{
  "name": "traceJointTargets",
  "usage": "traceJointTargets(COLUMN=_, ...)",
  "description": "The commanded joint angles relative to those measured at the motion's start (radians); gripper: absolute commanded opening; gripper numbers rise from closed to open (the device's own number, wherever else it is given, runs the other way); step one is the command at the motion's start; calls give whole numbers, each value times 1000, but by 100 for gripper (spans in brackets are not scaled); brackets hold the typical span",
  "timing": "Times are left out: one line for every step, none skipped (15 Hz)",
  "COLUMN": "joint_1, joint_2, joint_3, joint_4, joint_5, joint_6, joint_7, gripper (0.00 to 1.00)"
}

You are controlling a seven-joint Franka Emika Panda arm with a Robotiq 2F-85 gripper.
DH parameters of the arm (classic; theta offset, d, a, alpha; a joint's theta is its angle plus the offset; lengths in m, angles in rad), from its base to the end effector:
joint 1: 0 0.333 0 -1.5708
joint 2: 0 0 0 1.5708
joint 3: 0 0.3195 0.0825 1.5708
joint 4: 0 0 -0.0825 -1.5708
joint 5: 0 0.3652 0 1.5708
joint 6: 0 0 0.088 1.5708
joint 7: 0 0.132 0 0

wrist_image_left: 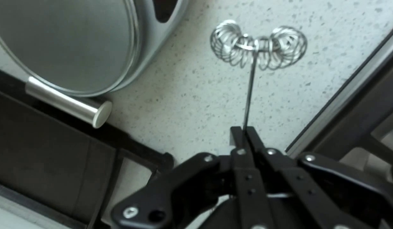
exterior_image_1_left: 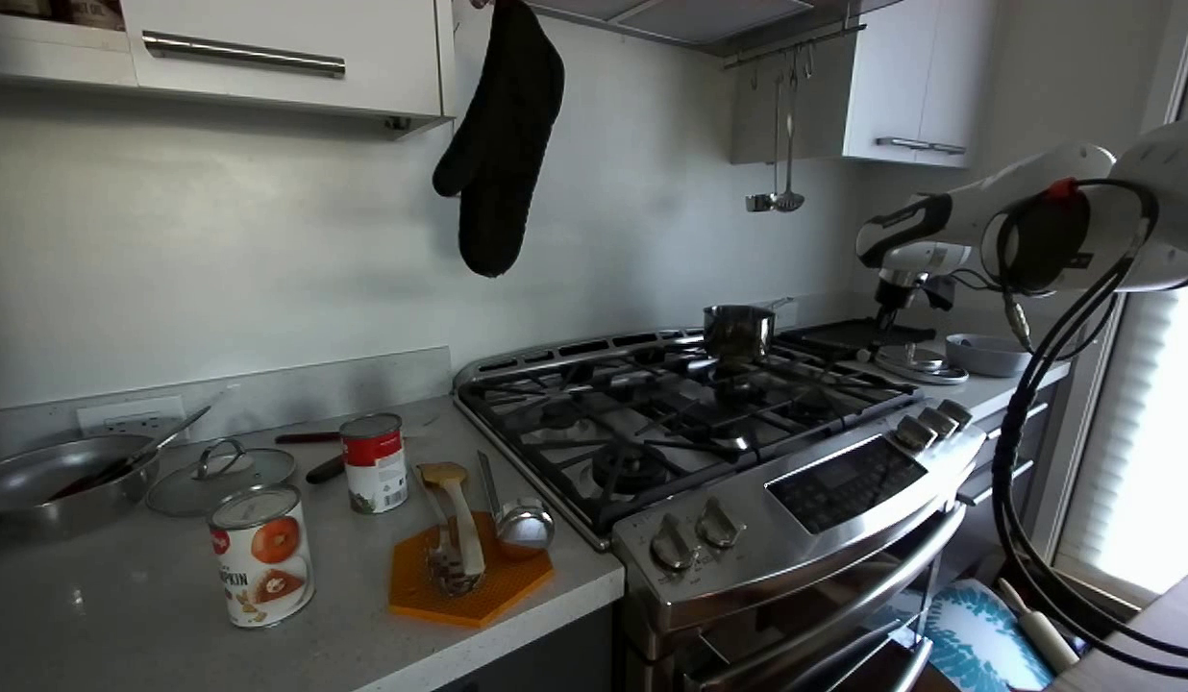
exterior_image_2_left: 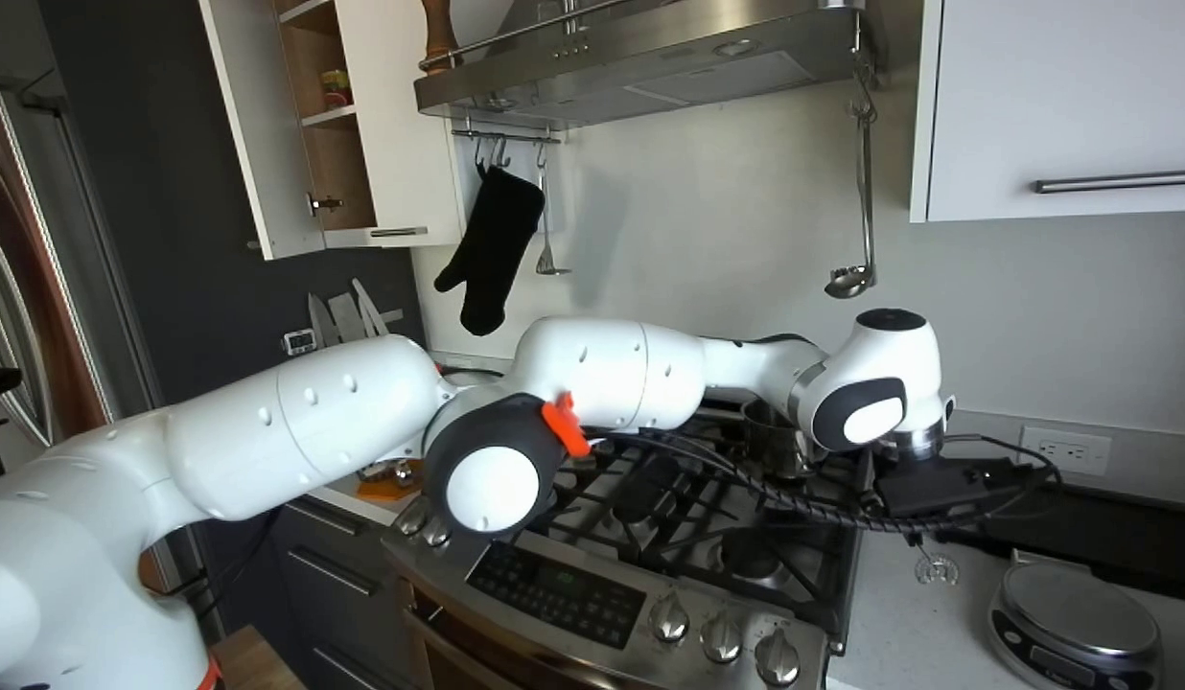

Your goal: Pick up the stirrer on the right countertop and put it in the pot on the stove plate

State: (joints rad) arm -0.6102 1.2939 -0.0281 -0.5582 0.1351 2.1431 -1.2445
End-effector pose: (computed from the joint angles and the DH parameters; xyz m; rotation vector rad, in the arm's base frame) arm 0.6764 -0.4741 0.2181 2.8221 0.8330 0.3727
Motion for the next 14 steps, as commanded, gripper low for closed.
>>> traceJointTargets(joint_1=-15, joint_2=-24, joint_3=51, joint_4=17, joint_5=21, joint_6=-8, joint_7=-128, gripper=1)
traceJointTargets(joint_1=-16, joint_2=-30, joint_3=63, joint_4=20, joint_5=24, joint_6=0, joint_7=-154, gripper=1)
traceJointTargets(joint_1=-17, joint_2=-39, joint_3=76, joint_4=18, joint_5=28, joint_6=-2, joint_7=-171, gripper=1)
traceJointTargets(joint_1=-19, joint_2=-45, joint_3=93, joint_4=17, joint_5=32, joint_6=1, joint_7=-196, gripper=1)
traceJointTargets(joint_1=-20, joint_2=-52, joint_3=109, joint_4=17, joint_5=35, joint_6=7, joint_7=-221, gripper=1)
traceJointTargets(joint_1=-22, joint_2=-59, joint_3=124, joint_4=16, joint_5=38, joint_6=8, joint_7=-245, gripper=1)
traceJointTargets(joint_1=-28, joint_2=-62, joint_3=155, joint_4=17, joint_5=54, joint_6=12, joint_7=-286, gripper=1)
traceJointTargets(joint_1=-32, joint_2=-64, joint_3=179, joint_4=19, joint_5=64, joint_6=23, joint_7=-320, gripper=1)
traceJointTargets(joint_1=-36, joint_2=-68, joint_3=209, joint_4=18, joint_5=81, joint_6=30, joint_7=-360, gripper=1)
traceJointTargets(joint_1=-36, joint_2=-70, joint_3=234, joint_4=19, joint_5=93, joint_6=48, joint_7=-407, gripper=1)
traceJointTargets(joint_1=-36, joint_2=-72, joint_3=259, joint_4=19, joint_5=104, joint_6=65, joint_7=-447, gripper=1)
traceJointTargets(joint_1=-37, joint_2=-74, joint_3=285, joint_4=19, joint_5=115, joint_6=79, joint_7=-487, gripper=1)
traceJointTargets(joint_1=-35, joint_2=-76, joint_3=314, joint_4=18, joint_5=129, joint_6=90, joint_7=-528, gripper=1)
traceJointTargets(joint_1=-33, joint_2=-76, joint_3=342, joint_4=16, joint_5=141, joint_6=103, joint_7=-568, gripper=1)
